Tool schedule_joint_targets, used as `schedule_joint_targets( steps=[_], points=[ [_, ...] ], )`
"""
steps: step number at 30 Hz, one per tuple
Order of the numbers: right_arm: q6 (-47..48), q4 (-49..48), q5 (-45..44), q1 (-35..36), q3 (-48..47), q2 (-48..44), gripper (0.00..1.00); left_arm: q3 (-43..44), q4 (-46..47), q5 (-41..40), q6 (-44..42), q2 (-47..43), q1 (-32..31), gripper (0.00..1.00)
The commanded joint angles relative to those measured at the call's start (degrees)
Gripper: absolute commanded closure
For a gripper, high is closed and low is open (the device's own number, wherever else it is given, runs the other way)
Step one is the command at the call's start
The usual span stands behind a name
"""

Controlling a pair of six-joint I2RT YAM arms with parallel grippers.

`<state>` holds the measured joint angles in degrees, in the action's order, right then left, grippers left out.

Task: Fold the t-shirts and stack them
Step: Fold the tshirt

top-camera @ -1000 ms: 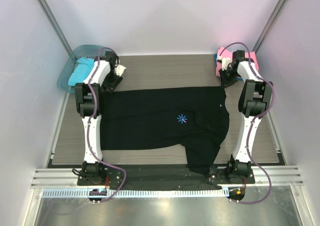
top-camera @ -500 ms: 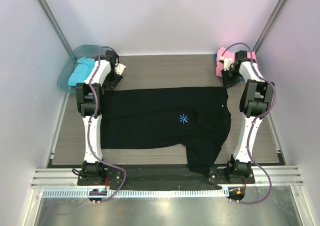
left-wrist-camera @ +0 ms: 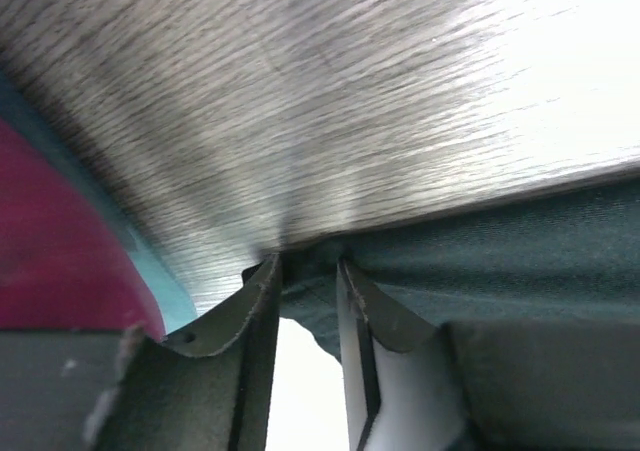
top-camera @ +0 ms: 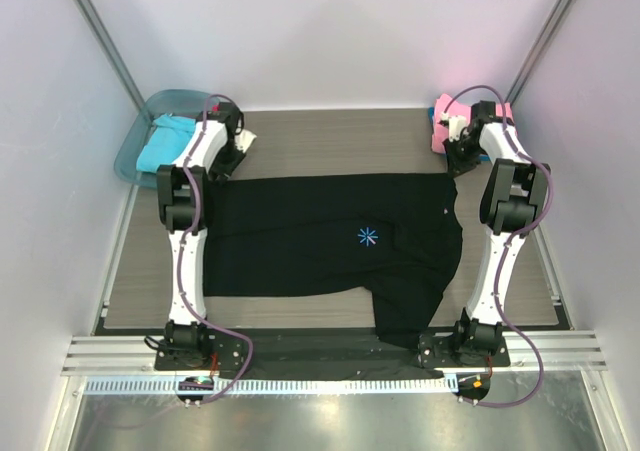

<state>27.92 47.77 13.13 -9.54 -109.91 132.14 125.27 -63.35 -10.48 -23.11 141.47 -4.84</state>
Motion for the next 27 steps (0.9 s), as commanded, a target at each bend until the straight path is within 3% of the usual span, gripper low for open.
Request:
schedule_joint_targets(
  steps=[1,5,8,12,15,18,27],
  points=[
    [1.1,1.0,-3.5,-1.4,0.7,-2.4,0.87,-0.4,1.0,2.1,-0.6,4.7,0.7,0.72],
    [0.9,1.1,-3.5,-1.4,0.2,-2.4,0.87,-0.5,0.2,3.4,-1.0,5.6,0.8,0.80],
    [1.1,1.3,-3.6,-1.7,0.2,-2.9,0.87,-0.7,0.0,3.9,-1.3,5.0,0.7,1.00],
    [0.5,1.4,-2.6,-2.7,0.1,-4.7,0.90,-2.9,0.0,4.3,-1.9,1.5,0.7,1.00],
    [0.4,1.3,-0.2,-2.8,-0.1,-7.1,0.98,-5.5,0.2,4.2,-2.3,-3.9,0.7,1.00],
    [0.5,1.5,0.8,-2.8,-0.7,-9.2,0.99,-7.9,1.0,4.1,-2.1,-11.2,0.7,1.00],
    [2.8,1.7,2.6,-2.9,2.2,-27.0,0.99,-15.6,1.6,6.5,-2.3,-32.7,0.8,1.00]
  ],
)
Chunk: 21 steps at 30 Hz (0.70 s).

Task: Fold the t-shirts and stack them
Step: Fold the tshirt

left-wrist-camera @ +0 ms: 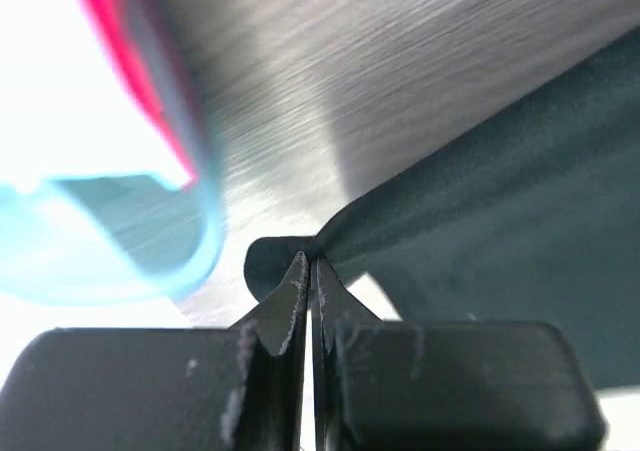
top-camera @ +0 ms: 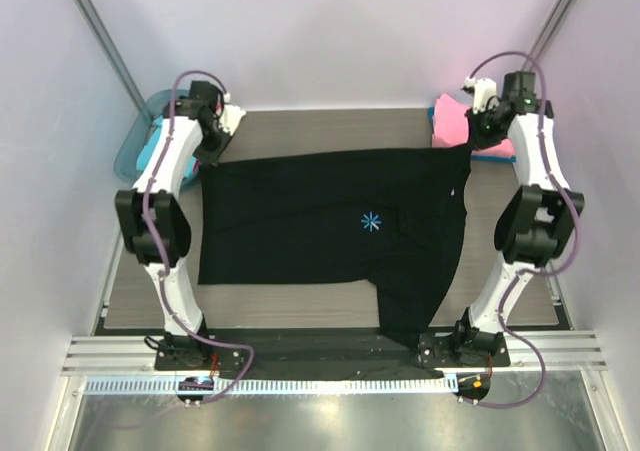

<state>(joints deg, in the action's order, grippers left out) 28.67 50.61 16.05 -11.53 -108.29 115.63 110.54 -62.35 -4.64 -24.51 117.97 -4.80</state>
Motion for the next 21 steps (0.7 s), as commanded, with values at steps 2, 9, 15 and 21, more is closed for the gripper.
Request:
schedule_joint_targets(
  steps=[2,9,15,21],
  points=[
    [3.8,-1.2,0.0,-1.0,3.8,-14.8,0.99,-2.3,0.6,1.1,-1.0,-13.4,0.8,1.00],
    [4.9,-2.9,-0.3,-1.4,13.0,-40.3,0.99,-13.2,2.8,0.8,-2.1,-34.3,0.8,1.00],
    [4.4,-4.4,-1.9,-1.3,17.9,-55.5,0.99,-19.2,5.3,-1.9,-4.1,-51.0,0.8,1.00],
    [2.4,-5.0,-4.0,-1.3,18.0,-67.7,0.99,-19.6,6.0,-3.5,-5.3,-63.0,1.0,1.00]
  ],
)
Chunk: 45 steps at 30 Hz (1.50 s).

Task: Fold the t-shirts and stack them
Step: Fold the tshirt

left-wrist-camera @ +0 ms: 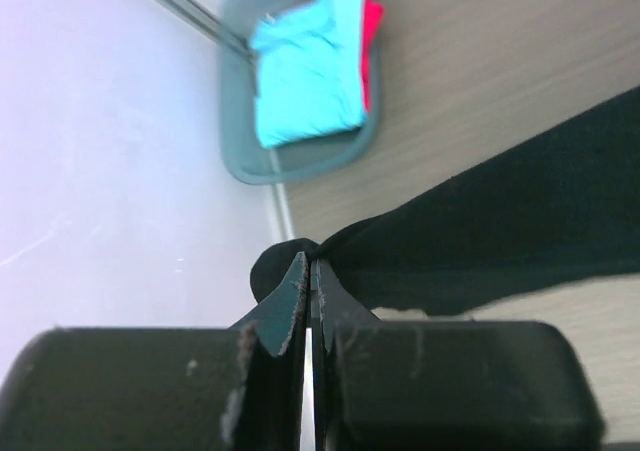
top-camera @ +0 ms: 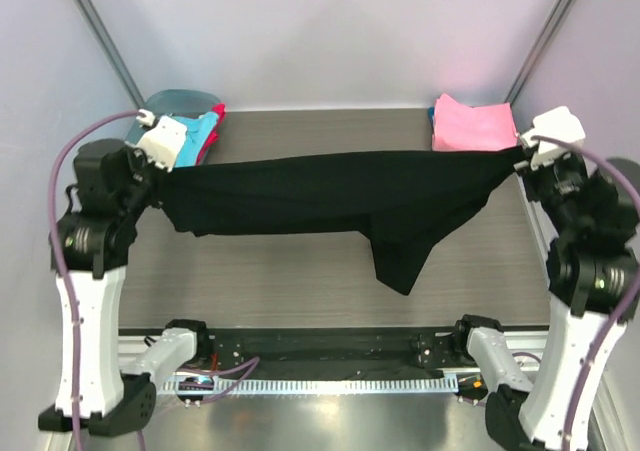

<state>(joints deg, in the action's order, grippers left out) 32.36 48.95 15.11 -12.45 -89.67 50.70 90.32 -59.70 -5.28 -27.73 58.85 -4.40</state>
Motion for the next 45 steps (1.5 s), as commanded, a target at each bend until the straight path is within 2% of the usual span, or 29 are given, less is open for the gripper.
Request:
schedule_joint_targets(
  steps=[1,8,16,27,32,35,40,45],
  points=[
    [-1.8,-3.3,-3.5,-0.5,-1.9,-3.8,0.99,1.0,4.1,-3.2,-2.4,-4.9,0.6,1.00],
    [-2.0,-3.6,-7.4,0.4,-13.2,-9.6,0.99,10.1,5.0,-3.2,-4.4,-8.8,0.6,1.00],
    [-0.8,-3.9,-10.8,3.0,-33.5,-4.7,0.99,22.9,7.6,-3.9,-8.3,-7.9,0.6,1.00],
    [1.7,-3.9,-13.2,4.6,-36.2,-7.5,0.99,26.6,9.3,-3.9,-10.1,-9.7,0.6,1.00],
    [2.3,-4.6,-13.3,5.6,-31.2,-5.6,0.99,22.4,9.7,-4.3,-11.6,-6.5,0.6,1.00],
    [2.7,-7.8,-12.9,5.9,-23.1,-4.2,0.99,18.5,9.3,-4.8,-12.6,-2.8,0.6,1.00],
    [2.4,-13.2,-8.5,5.9,-6.3,-2.1,0.99,3.1,14.0,-4.1,-14.0,-0.1,0.6,1.00],
    [-0.8,-19.8,-6.0,5.9,8.1,2.6,0.99,-7.9,21.5,-2.1,-13.4,6.1,0.6,1.00]
  ],
)
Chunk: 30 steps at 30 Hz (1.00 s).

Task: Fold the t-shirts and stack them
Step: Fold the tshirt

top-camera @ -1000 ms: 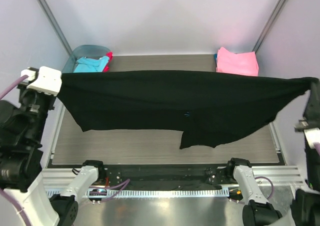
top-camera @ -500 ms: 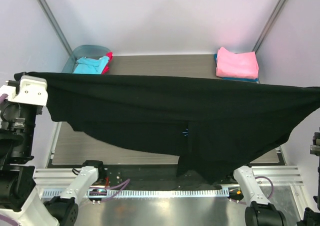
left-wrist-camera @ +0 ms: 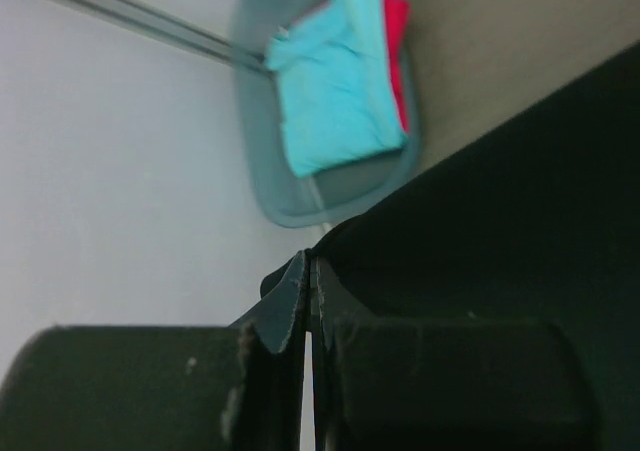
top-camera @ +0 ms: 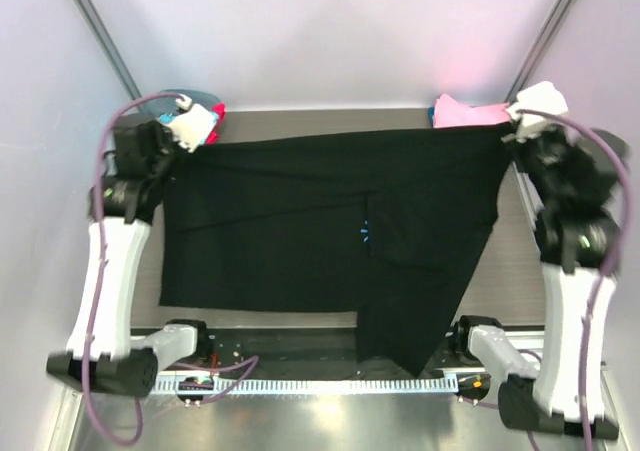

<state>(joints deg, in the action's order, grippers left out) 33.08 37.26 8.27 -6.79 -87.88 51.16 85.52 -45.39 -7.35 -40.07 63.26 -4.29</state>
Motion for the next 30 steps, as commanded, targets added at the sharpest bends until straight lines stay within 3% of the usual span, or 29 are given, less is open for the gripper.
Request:
schedule_joint_targets(
  steps=[1,6,13,18,23,30],
  points=[
    [-1.8,-9.8,1.0,0.2,8.6,3.2,0.99,-4.3,8.4,0.3,-0.6,3.7,0.6,1.00],
    [-0.9,-20.8,2.7,0.2,20.3,14.6,0.99,-3.6,13.5,3.4,1.2,23.4,0.6,1.00],
    [2.3,-35.8,2.4,0.5,22.9,37.1,0.99,17.3,16.1,5.4,5.4,53.6,0.6,1.00],
    [5.5,-39.5,-0.4,0.5,12.3,53.9,0.99,36.5,15.6,3.8,6.4,70.6,0.6,1.00],
    [3.0,-38.3,-2.3,0.7,-3.4,65.5,0.99,43.3,17.1,2.5,6.1,77.1,0.5,1.00],
    [2.9,-39.1,-6.2,2.8,-14.1,76.3,0.99,47.9,19.5,1.2,4.9,82.3,0.5,0.99]
  ],
)
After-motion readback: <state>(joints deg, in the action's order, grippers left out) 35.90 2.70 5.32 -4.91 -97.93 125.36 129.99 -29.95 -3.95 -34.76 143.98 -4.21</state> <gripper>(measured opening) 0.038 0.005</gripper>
